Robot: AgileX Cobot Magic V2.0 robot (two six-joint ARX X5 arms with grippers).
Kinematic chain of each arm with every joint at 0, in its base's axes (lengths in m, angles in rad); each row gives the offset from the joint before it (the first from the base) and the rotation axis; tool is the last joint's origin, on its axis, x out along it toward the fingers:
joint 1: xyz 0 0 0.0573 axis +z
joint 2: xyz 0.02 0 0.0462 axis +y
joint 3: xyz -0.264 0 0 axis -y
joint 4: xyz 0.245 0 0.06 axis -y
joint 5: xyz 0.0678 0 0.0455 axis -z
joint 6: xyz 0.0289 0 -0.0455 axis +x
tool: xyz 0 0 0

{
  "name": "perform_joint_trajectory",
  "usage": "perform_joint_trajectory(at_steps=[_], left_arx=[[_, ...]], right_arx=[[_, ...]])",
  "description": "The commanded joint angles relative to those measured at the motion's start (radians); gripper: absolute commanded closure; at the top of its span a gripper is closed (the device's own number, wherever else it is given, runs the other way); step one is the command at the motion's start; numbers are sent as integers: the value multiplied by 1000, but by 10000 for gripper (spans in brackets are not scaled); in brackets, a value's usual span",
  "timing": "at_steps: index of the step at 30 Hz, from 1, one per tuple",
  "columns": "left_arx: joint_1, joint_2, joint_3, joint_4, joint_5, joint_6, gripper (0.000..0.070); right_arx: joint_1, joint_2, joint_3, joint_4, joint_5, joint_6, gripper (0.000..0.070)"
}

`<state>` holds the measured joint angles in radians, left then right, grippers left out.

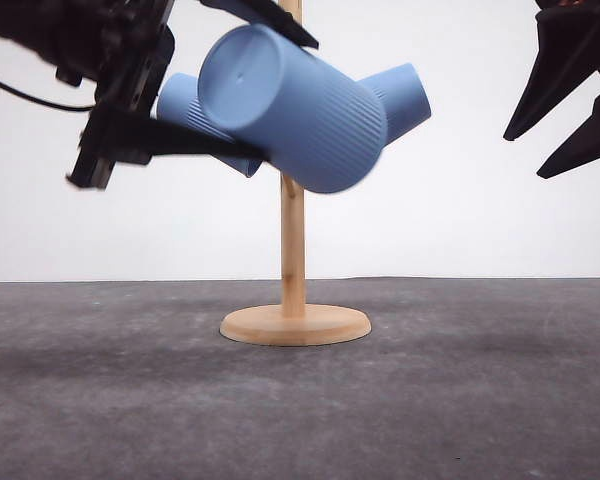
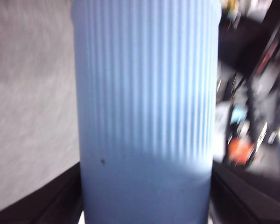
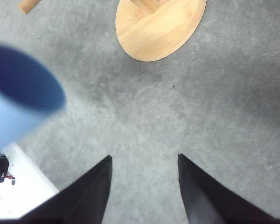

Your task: Place three cups

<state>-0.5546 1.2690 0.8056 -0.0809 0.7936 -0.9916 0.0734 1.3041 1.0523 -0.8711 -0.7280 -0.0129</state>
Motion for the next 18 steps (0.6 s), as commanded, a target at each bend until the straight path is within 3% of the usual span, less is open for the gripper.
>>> perform_joint_trajectory(at_steps=[1,9,18], left_arx=[[6,12,26,8,-27,-114,311],[72,12,41,-9,-44,-281,311],[130,20,41,-7,-38,-296,310]], right_arx=[[2,8,16,7,4,-17,420],[2,8,16,12,3,-22,420],[3,8,16,33,3,-22,420]])
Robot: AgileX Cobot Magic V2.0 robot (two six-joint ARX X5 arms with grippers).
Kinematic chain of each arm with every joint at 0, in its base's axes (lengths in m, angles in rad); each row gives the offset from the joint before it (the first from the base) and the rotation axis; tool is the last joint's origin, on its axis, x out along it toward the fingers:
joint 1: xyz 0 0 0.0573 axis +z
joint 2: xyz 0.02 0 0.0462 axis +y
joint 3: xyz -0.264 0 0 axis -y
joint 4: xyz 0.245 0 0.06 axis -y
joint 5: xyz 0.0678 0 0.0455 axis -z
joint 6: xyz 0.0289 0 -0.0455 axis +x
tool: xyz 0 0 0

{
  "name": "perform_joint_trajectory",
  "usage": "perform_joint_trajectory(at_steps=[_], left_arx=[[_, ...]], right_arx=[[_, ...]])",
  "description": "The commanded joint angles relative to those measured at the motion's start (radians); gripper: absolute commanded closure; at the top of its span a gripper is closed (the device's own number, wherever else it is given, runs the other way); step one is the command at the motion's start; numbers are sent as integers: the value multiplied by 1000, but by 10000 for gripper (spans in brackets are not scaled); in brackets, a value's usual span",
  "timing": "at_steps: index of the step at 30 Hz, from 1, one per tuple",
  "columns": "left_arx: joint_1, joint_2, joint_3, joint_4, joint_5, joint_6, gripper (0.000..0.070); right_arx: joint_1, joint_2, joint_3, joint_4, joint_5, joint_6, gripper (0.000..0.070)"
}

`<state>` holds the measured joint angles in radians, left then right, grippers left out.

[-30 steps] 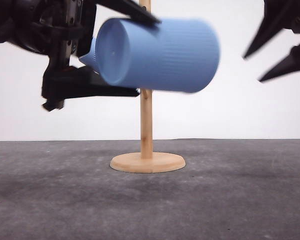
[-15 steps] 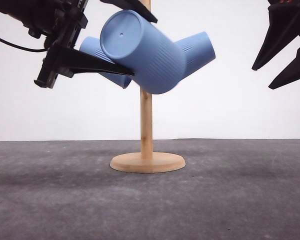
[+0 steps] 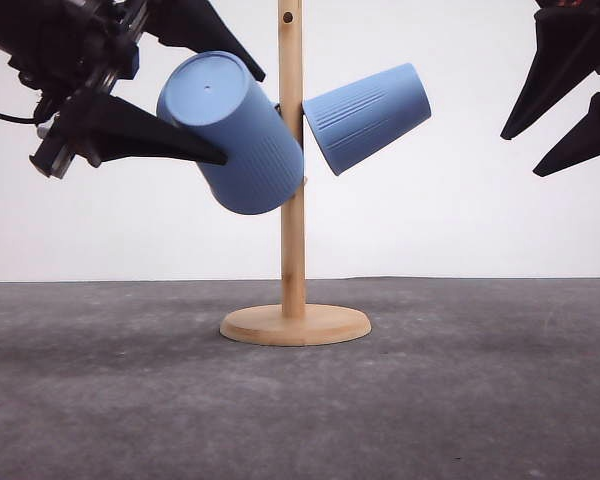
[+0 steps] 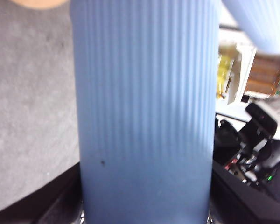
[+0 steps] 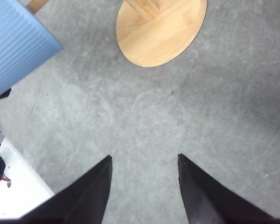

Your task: Place three cups

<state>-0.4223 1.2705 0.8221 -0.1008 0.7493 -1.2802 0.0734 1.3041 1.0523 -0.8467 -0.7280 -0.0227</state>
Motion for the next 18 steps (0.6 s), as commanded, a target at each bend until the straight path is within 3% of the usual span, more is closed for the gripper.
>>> perform_joint_trajectory(at_steps=[1,7,18], left_arx=[[0,23,24,17,9,-8,310],[3,90,35,70,62,-9,310],[10,211,71,148,43,-26,310]], right_arx=[[3,8,16,9,3,-12,420],[10,8,16,9,3,-11,420],[23,8,16,8,3,-12,420]])
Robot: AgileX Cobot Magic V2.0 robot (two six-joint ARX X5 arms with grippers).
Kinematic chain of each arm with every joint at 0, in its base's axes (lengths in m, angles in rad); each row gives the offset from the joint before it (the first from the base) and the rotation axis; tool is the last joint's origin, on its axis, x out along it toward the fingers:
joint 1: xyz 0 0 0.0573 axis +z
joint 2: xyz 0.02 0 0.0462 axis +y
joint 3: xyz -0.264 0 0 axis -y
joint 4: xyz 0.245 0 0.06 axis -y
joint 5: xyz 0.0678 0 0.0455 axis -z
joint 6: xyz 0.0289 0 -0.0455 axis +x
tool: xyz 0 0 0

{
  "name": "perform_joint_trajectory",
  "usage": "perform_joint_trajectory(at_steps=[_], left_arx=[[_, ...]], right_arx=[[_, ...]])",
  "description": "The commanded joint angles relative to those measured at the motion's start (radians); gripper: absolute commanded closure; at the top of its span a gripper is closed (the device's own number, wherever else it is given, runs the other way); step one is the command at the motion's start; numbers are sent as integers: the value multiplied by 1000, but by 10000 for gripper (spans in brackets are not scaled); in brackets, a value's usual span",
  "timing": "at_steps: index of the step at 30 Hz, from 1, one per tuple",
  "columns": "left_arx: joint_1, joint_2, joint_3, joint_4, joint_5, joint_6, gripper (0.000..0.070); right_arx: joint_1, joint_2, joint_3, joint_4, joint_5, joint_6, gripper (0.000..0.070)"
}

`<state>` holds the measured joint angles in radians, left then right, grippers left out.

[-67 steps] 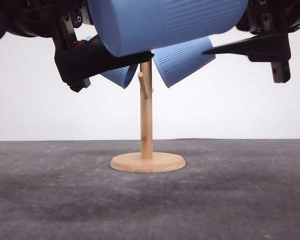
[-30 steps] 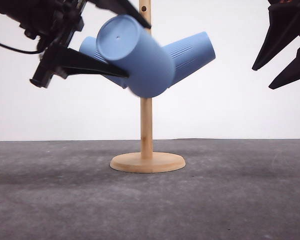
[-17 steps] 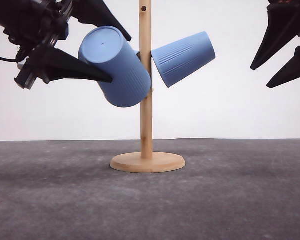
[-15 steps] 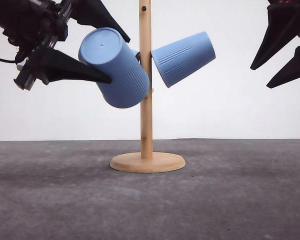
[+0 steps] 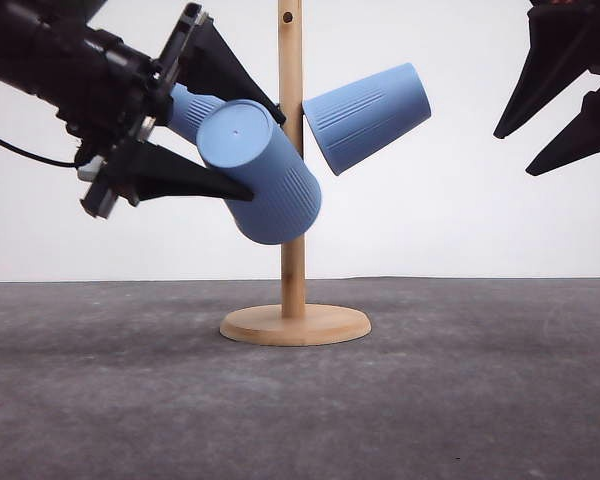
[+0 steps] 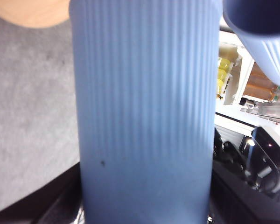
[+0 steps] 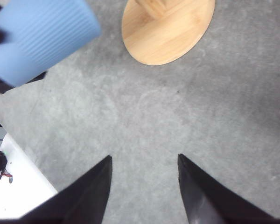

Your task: Place three cups

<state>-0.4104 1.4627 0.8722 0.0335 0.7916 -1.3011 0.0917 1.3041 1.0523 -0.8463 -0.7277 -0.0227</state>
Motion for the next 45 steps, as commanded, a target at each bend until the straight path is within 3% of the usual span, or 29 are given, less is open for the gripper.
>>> perform_joint_trajectory(at_steps=[1,15,20,24,27,31,36,41,45], left_arx=[[-1,26,21,17,-2,-6,310],[6,44,21,65,-56,4,303],[5,44,21,69,-56,6,211],[5,44,21,72,-54,7,206],[4,44,21,72,-49,7,150],[4,44,21,85,-46,6,138],[5,44,21,123,-16,7,138],[14,37,21,143,98,30,141],[17,9,21,108,95,48,144]], right_arx=[[4,8,16,8,3,-12,420],[4,8,16,7,3,-11,420],[7,8,16,7,3,-11,420],[11,8,16,6,3,-11,420],[11,8,16,6,3,-11,420],[11,8,16,4,3,-11,420],[11,8,16,0,3,-11,420],[11,8,16,-1,3,-11,420],[11,8,16,-5,3,-11,420]])
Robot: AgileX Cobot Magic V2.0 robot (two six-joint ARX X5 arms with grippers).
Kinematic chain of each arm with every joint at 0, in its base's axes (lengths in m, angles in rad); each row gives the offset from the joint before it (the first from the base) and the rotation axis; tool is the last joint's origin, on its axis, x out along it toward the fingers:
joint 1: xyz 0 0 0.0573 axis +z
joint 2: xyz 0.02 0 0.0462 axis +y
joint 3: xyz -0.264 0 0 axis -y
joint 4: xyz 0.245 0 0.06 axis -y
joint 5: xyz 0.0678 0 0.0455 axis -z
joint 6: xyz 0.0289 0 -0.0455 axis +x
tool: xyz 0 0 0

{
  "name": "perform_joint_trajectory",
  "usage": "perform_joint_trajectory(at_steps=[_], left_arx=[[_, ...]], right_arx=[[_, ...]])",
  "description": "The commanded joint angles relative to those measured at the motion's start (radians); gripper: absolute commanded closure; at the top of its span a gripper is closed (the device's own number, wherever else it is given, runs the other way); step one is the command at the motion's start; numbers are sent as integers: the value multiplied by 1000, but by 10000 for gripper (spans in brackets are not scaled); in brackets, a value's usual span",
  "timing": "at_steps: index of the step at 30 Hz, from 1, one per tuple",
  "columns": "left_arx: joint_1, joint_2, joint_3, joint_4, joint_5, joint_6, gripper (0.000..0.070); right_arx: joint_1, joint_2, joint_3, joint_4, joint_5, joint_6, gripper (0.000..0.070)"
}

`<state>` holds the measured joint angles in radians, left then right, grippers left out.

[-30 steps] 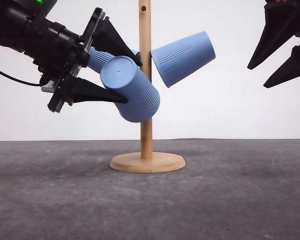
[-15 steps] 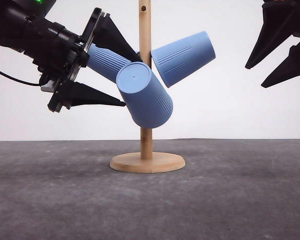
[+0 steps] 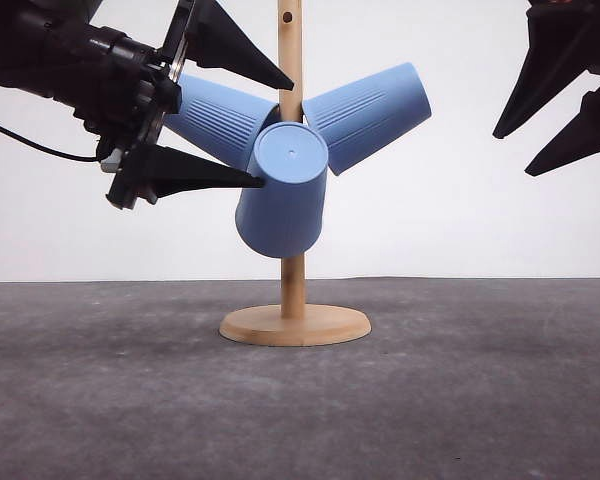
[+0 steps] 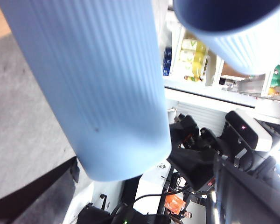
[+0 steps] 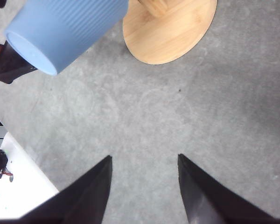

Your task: Place three cups

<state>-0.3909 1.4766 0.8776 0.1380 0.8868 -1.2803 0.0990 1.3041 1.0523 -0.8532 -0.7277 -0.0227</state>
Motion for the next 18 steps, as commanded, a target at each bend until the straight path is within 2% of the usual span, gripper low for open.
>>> perform_joint_trajectory(at_steps=[1,3,7,12,16,18], left_arx=[[1,-15,16,-20,-7,47,144],[6,-34,16,-75,-14,93,143],[23,-96,16,-222,-31,234,143],[50,-202,16,-363,-115,404,158],[93,-294,16,-431,-214,539,323],[117,-335,16,-464,-266,623,381]], right_arx=[[3,8,16,-2,3,-11,420],[3,8,16,-7,3,-11,420],[3,8,16,-10,3,-11,420],[3,8,16,-13,3,-12,420],[3,8,16,-14,6,-18,420],[3,8,16,-16,17,-19,420]])
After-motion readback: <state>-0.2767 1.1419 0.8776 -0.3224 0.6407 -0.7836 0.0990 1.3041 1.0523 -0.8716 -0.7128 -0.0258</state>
